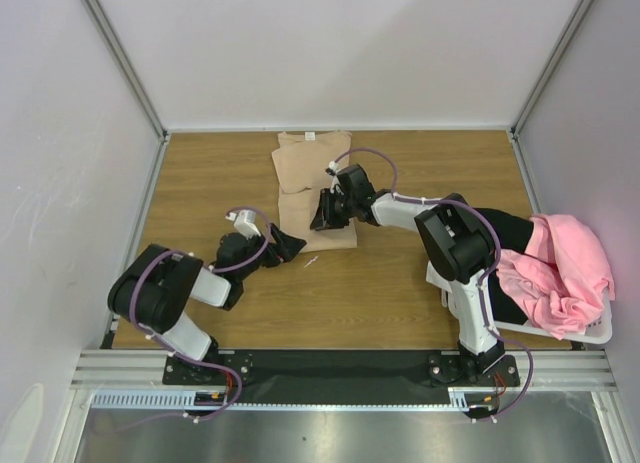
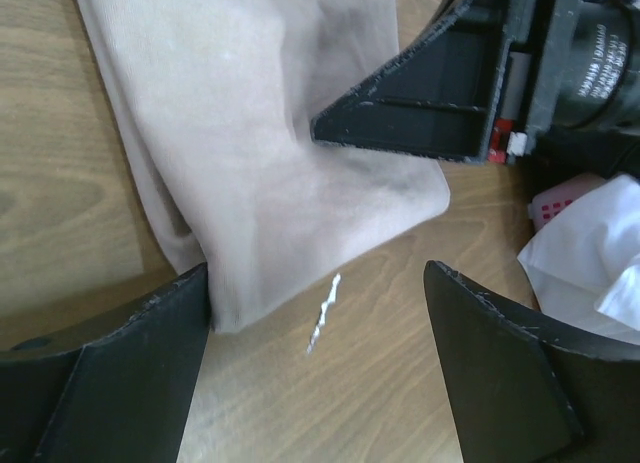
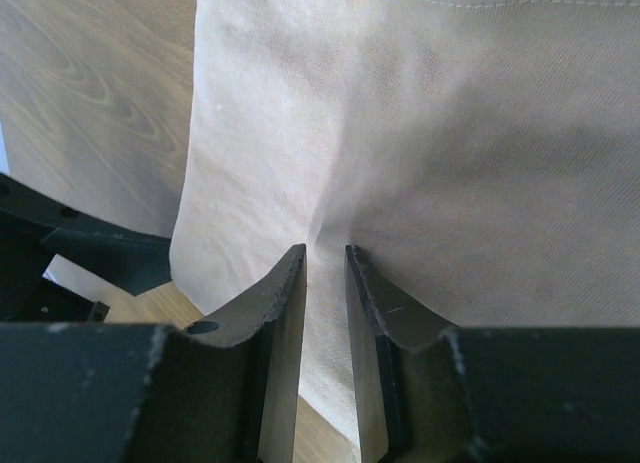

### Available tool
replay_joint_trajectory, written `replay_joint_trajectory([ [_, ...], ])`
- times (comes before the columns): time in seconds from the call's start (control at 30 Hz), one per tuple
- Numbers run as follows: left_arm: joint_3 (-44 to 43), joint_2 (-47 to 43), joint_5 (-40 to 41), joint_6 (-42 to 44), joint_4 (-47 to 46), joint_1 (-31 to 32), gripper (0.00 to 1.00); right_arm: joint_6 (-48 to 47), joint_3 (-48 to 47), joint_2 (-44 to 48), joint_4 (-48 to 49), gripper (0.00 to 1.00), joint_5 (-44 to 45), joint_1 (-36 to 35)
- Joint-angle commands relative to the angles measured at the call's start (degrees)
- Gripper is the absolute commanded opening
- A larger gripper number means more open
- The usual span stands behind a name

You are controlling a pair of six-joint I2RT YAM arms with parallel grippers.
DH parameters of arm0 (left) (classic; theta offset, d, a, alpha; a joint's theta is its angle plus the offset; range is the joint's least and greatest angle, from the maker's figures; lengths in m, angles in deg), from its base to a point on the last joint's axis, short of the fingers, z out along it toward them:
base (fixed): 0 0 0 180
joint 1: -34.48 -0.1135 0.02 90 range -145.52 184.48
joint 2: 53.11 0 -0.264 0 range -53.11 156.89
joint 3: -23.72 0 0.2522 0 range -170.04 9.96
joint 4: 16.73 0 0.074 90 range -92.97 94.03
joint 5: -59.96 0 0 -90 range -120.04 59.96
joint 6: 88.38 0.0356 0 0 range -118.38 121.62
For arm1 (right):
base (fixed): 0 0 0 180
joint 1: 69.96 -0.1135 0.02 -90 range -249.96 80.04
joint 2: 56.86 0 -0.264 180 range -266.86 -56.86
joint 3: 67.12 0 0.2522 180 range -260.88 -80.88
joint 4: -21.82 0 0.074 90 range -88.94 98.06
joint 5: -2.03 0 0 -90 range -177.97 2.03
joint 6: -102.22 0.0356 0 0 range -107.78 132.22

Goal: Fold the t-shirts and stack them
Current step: Fold the tshirt

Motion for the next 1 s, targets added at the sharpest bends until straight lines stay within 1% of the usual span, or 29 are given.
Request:
replay_joint_trajectory([
  [0.0, 1.8, -5.97, -0.85, 2.04, 2.51, -0.26, 0.89, -0.18, -1.67, -0.13, 0.57, 0.27, 0.52, -0.28],
  [0.07, 1.45, -10.62, 1.26, 4.06, 9.62, -0.08, 0.89, 0.0, -1.41, -0.31, 0.75, 0.27, 0.61, -0.28],
  [0.1, 1.01, -12.03, 2.57, 4.76, 15.57, 0.0, 0.89, 0.08, -1.41, -0.31, 0.84, 0.27, 0.61, -0.37],
  [0.13, 0.57, -14.4, 3.71, 5.81, 18.32, 0.09, 0.89, 0.17, -1.32, -0.4, 0.93, 0.27, 0.61, -0.37],
  [0.17, -0.21, -15.29, 5.73, 6.17, 20.53, 0.18, 0.89, 0.17, -1.32, -0.48, 0.93, 0.27, 0.7, -0.37],
  [0.3, -1.62, -16.71, 7.94, 7.93, 25.81, 0.09, 0.89, 0.52, -1.41, -0.92, 0.84, 0.27, 0.44, -0.37],
  [0.43, -2.59, -16.18, 8.21, 9.68, 26.09, 0.09, 0.89, 0.26, -1.32, -0.66, 0.84, 0.27, 0.7, -0.29],
  [0.5, -2.94, -15.39, 6.9, 10.91, 25.3, 0.09, 0.89, -0.35, -1.41, -0.57, 0.49, 0.27, 0.79, -0.37],
  [0.63, -2.86, -14.42, 4.17, 15.13, 20.03, 0.09, 0.88, -0.88, -1.67, -0.49, 0.05, 0.27, 0.88, -0.37],
  [0.73, -3.3, -13.46, 3.38, 16.46, 18.27, 0.09, 0.83, -0.88, -1.76, -0.57, 0.05, 0.27, 0.7, -0.28],
  [0.77, -3.47, -12.93, 2.94, 16.37, 17.65, 0.09, 0.77, -0.97, -1.85, -0.57, -0.04, 0.27, 0.7, -0.28],
  [0.87, -4.7, -10.91, 2.58, 16.11, 18.52, 0.27, 0.71, -0.97, -1.93, -0.49, -0.04, 0.27, 0.7, -0.2],
  [0.93, -4.97, -10.12, 4.76, 15.67, 19.75, 0.53, 0.67, -0.97, -1.76, -0.49, -0.04, 0.27, 0.79, -0.2],
  [0.97, -5.23, -10.11, 5.65, 15.41, 21.24, 0.62, 0.6, -0.97, -1.76, -0.49, -0.04, 0.27, 0.79, -0.2],
])
